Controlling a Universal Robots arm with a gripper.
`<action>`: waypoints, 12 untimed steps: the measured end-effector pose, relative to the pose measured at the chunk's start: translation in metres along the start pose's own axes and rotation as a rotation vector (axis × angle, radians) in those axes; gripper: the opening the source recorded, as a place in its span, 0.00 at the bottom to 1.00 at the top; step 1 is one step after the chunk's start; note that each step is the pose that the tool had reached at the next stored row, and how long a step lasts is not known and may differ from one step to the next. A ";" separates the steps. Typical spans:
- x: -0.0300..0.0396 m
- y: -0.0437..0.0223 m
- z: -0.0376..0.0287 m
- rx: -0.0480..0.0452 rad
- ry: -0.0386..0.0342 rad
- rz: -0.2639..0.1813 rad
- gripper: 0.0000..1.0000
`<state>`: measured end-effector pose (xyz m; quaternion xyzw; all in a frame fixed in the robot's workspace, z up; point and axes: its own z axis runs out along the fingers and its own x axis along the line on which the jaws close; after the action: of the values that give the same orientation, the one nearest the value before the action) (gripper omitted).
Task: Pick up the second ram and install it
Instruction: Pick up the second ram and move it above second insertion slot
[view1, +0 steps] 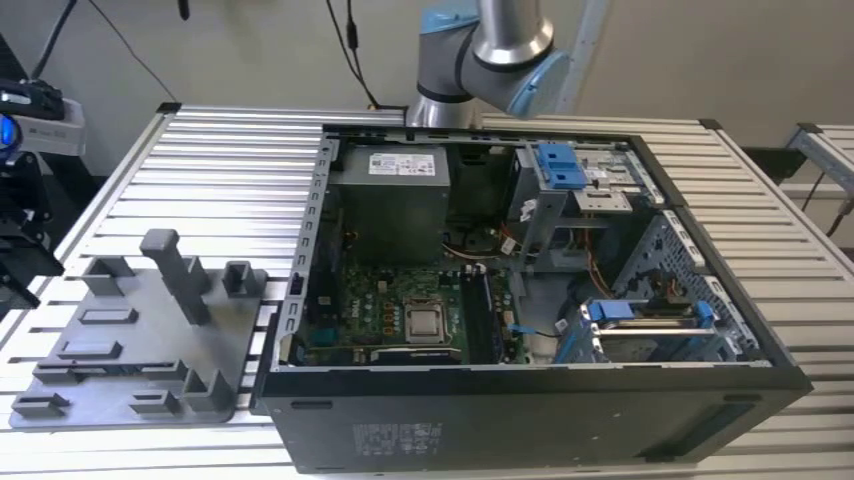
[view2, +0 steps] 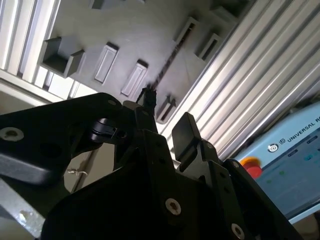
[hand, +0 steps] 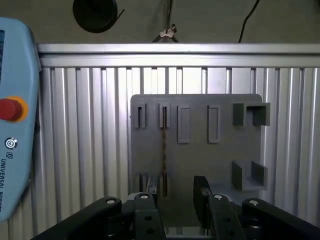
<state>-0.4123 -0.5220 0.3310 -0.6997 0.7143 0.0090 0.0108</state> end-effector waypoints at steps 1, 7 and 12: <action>0.0000 0.0000 0.0012 -0.0001 0.0000 0.000 0.42; 0.0003 0.0000 0.0091 -0.0003 0.0000 -0.001 0.42; 0.0004 0.0000 0.0155 -0.0004 0.0001 -0.002 0.42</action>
<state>-0.4123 -0.5220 0.3155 -0.7005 0.7135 0.0091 0.0106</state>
